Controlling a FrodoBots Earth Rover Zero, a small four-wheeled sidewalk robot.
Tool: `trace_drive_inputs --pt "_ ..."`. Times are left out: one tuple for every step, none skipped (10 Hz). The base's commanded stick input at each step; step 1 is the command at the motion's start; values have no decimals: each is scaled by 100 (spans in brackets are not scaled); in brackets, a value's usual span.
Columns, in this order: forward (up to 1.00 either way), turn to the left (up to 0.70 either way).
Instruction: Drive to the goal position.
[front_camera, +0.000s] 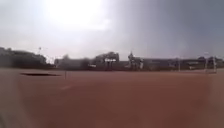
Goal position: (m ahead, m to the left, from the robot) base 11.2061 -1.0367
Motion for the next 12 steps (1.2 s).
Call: trace_drive_inputs --pt "70 0" --pt "70 0" --pt "70 0" --pt "70 0" --pt "70 0" --pt "70 0" --pt "70 0" --pt "70 0" --pt "70 0" --pt "70 0" --pt "70 0" --pt "70 0"
